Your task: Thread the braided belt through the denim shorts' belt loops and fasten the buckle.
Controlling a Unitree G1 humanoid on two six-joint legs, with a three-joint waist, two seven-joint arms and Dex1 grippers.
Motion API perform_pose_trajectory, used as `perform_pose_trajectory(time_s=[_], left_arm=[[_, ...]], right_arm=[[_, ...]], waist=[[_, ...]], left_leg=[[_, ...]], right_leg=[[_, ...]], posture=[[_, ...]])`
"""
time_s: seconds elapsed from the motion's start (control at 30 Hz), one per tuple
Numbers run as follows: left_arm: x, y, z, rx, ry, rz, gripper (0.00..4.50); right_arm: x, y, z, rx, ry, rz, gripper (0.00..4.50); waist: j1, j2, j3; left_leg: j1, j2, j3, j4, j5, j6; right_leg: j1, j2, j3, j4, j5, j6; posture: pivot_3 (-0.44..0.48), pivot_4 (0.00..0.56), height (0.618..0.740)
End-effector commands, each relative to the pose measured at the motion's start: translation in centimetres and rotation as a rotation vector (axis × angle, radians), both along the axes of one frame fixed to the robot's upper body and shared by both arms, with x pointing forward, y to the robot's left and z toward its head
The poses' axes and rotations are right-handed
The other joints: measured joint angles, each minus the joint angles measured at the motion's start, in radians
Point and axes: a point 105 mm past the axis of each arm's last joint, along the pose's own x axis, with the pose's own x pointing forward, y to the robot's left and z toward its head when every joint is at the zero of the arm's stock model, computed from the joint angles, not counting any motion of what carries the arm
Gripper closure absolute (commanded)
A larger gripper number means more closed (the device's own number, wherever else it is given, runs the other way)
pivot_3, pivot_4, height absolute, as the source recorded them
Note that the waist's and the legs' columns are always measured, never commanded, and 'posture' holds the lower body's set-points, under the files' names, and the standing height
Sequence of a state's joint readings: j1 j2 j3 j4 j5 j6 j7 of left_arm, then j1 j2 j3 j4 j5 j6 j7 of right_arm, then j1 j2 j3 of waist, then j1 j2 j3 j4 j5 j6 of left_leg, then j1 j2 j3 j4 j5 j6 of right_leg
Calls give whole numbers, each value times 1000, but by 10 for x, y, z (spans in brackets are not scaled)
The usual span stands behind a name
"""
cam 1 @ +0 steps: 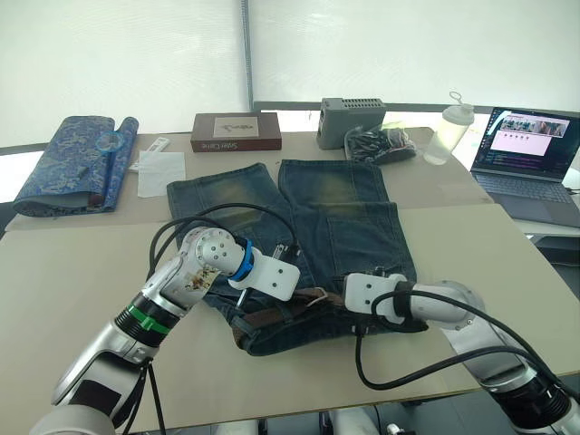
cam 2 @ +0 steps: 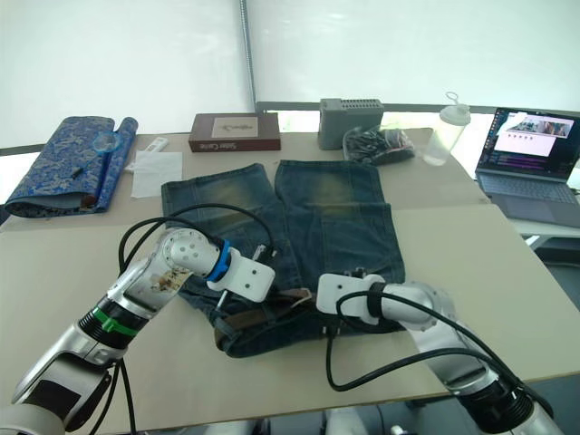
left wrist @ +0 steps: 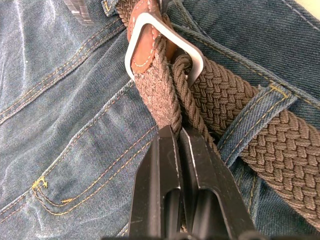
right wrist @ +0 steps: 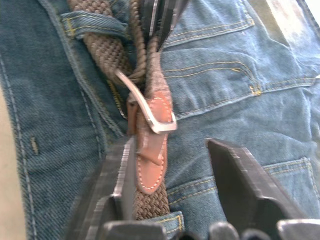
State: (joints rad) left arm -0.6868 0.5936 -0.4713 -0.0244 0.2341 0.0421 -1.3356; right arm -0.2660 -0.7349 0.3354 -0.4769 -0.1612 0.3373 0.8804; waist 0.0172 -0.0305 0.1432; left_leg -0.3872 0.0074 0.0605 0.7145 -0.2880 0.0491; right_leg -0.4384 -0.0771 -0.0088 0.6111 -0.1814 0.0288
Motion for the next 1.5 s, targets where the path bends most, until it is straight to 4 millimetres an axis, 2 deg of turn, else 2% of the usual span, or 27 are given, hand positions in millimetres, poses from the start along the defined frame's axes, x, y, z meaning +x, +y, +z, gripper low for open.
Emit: perform_pose_trajectory(time_s=[0.03,0.1,0.37,0.43,0.47,0.57,0.6,0.63,0.67,0.73,0.8,0.83,0.93,1.03,1.07,1.17,1.27,1.37,1.4,1.5], left_arm=[[-5,-9,3,-12,-11,-47,4500],[-4,-9,3,-12,-11,-47,4500],[-4,-9,3,-16,-16,-45,4500],[-2,-9,6,-30,-27,-44,4500],[-5,-13,13,-94,0,-47,4500],[-12,-19,35,-262,111,-9,3641],[-14,-16,43,-323,161,15,3239],[-16,-13,52,-386,198,41,2586],[-17,-10,58,-423,219,56,2354],[-24,0,68,-488,310,95,1540],[-34,12,74,-525,430,128,1540],[-38,20,75,-540,487,156,1706],[-54,39,77,-571,636,218,2679],[-60,51,57,-588,721,329,4043],[-62,54,45,-571,720,366,4452],[-63,59,3,-507,684,470,4452],[-71,61,-32,-402,664,501,4452],[-71,74,-72,-255,616,579,4452],[-71,78,-81,-212,592,594,4452],[-69,77,-87,-206,583,610,4452]], right_arm=[[4,0,7,3,-47,-7,3694],[4,0,6,1,-43,-4,4427],[4,-2,7,-1,-41,-8,4474],[4,-2,7,-3,-42,-9,4474],[5,-2,7,-3,-43,-10,4474],[5,-2,8,2,-43,-12,4500],[5,-2,8,5,-43,-14,4500],[5,-2,8,7,-43,-15,4500],[5,-2,9,8,-43,-16,4500],[4,-2,9,15,-39,-19,4500],[4,-1,9,20,-35,-20,4500],[4,-1,9,21,-34,-21,4500],[4,-2,9,20,-32,-21,4500],[4,-3,9,20,-29,-20,4500],[4,-3,9,21,-27,-18,4500],[4,-1,10,27,-22,-10,4500],[3,-1,11,25,-19,-3,4500],[3,-6,12,7,-22,-2,4500],[4,-9,13,0,-24,-5,4500],[7,-23,16,-35,-48,-32,4500]], waist=[[1,0,0],[1,0,0],[1,0,0],[1,0,0],[1,0,0],[2,0,0],[0,0,0],[-4,0,0],[-6,0,0],[-10,0,0],[-14,0,0],[-16,0,0],[-19,0,1],[-16,0,1],[-15,0,1],[-13,0,1],[-7,0,1],[0,0,1],[2,2,0],[6,8,-4]], left_leg=[[0,0,0,0,0,0],[0,0,0,0,0,0],[0,0,0,0,0,0],[0,0,0,0,0,0],[0,0,0,0,0,0],[-1,0,0,0,0,0],[-1,0,0,0,0,0],[-1,0,0,0,0,0],[-1,0,0,0,0,0],[-1,1,0,0,0,0],[-1,2,0,-1,0,0],[0,2,0,-2,0,0],[0,3,-1,-3,0,0],[0,3,-1,-3,0,0],[1,2,-1,-3,0,0],[2,1,0,-3,0,0],[2,2,0,-3,0,0],[2,2,0,-3,0,0],[3,2,0,-3,0,0],[7,2,0,-3,0,-1]], right_leg=[[0,0,0,0,0,0],[0,0,0,0,0,0],[0,0,0,0,0,0],[0,0,0,0,0,0],[0,0,0,0,0,0],[0,0,0,0,0,0],[0,0,0,0,0,0],[-1,0,0,0,0,0],[-1,0,0,0,1,2],[-2,0,0,0,1,2],[-2,1,0,0,1,2],[-2,2,0,1,1,2],[-2,2,-1,1,0,1],[-2,1,-1,1,-1,2],[-1,1,-1,0,-1,1],[0,0,1,0,-3,-2],[-1,0,1,0,-3,-4],[0,0,0,0,-2,-8],[0,-1,0,0,-2,-8],[3,-2,0,0,-4,-5]], posture=[[0,150,740],[0,150,740],[0,150,740],[0,150,740],[0,150,740],[0,150,740],[0,150,740],[0,150,740],[0,150,740],[0,150,740],[0,150,740],[0,150,740],[0,150,740],[0,150,740],[0,150,740],[0,150,740],[0,150,740],[0,150,740],[0,150,740],[0,150,740]])
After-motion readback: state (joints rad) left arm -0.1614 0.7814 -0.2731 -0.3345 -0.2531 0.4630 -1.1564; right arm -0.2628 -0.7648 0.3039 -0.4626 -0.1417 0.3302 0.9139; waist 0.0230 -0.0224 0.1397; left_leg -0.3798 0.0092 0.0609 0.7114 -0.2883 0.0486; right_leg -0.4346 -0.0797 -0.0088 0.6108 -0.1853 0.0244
